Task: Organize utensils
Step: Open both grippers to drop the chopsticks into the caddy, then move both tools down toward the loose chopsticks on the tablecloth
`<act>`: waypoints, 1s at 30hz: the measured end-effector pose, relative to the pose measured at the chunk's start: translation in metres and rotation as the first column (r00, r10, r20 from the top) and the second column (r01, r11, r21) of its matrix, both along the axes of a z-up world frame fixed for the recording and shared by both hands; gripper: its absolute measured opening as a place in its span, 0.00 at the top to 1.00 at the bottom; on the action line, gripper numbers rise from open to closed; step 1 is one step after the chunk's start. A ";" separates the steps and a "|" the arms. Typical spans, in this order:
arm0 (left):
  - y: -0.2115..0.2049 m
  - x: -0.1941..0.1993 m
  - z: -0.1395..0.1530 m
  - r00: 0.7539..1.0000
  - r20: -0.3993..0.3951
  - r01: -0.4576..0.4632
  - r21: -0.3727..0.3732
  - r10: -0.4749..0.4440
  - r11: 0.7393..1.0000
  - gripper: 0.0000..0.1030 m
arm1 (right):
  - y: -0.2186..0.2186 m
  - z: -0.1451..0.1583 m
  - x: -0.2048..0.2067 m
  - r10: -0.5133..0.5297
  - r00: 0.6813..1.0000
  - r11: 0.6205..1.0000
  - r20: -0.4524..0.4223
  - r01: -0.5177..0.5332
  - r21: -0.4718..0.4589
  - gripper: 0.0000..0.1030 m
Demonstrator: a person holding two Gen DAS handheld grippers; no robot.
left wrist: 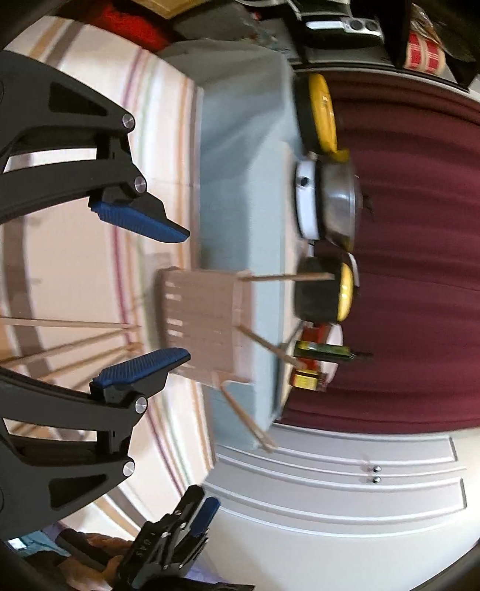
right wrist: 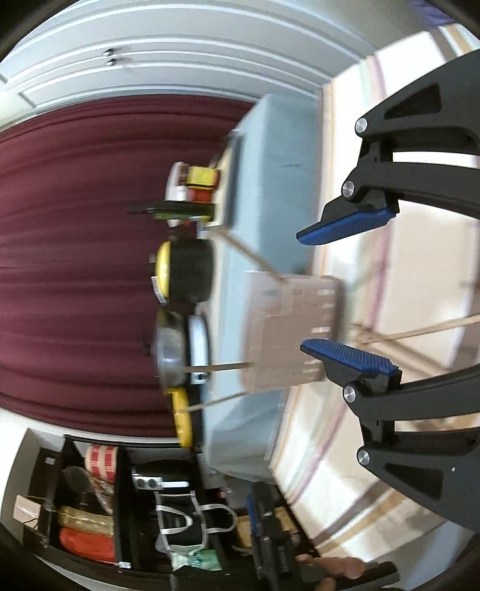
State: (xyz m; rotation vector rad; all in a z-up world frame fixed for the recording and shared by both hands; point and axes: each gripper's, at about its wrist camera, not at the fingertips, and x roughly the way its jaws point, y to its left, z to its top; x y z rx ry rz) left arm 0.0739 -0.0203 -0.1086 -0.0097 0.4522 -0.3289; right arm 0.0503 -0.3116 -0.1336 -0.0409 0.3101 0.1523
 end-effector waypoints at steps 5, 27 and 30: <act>0.005 -0.022 -0.037 0.997 -0.074 -0.004 0.027 0.006 1.000 0.44 | -0.005 -0.050 -0.022 0.015 0.995 1.000 -0.099 -0.014 0.005 0.49; 0.006 -0.070 -0.133 0.968 -0.250 0.025 0.067 -0.008 0.997 0.56 | -0.005 -0.127 -0.053 0.024 0.972 1.000 -0.234 -0.021 0.017 0.83; 0.002 -0.070 -0.135 0.968 -0.250 0.040 0.072 -0.021 0.997 0.63 | -0.004 -0.127 -0.053 0.020 0.973 1.000 -0.231 -0.016 0.020 0.86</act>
